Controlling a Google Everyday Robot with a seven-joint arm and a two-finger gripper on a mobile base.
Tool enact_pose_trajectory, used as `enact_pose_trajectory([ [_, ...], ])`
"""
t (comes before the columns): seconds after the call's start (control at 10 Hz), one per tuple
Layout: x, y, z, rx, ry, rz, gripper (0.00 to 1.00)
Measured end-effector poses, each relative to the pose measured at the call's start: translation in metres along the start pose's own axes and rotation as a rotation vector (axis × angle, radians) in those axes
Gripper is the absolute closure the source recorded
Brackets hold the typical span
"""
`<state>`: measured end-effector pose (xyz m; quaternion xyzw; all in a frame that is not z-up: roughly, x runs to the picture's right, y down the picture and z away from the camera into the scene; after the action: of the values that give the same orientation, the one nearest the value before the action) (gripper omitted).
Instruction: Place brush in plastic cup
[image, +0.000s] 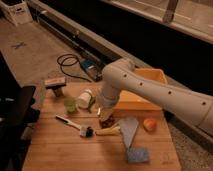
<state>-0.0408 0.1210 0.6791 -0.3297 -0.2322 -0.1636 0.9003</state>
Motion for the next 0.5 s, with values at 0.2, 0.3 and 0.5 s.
enact_pose_trajectory([
  [0.2, -0.042, -0.009, 0.028, -0.036, -0.06, -0.029, 0.46],
  [0.3, -0.057, -0.012, 0.038, -0.05, -0.078, -0.039, 0.46],
  [0.5, -0.09, -0.015, 0.058, -0.064, -0.111, -0.049, 0.46],
])
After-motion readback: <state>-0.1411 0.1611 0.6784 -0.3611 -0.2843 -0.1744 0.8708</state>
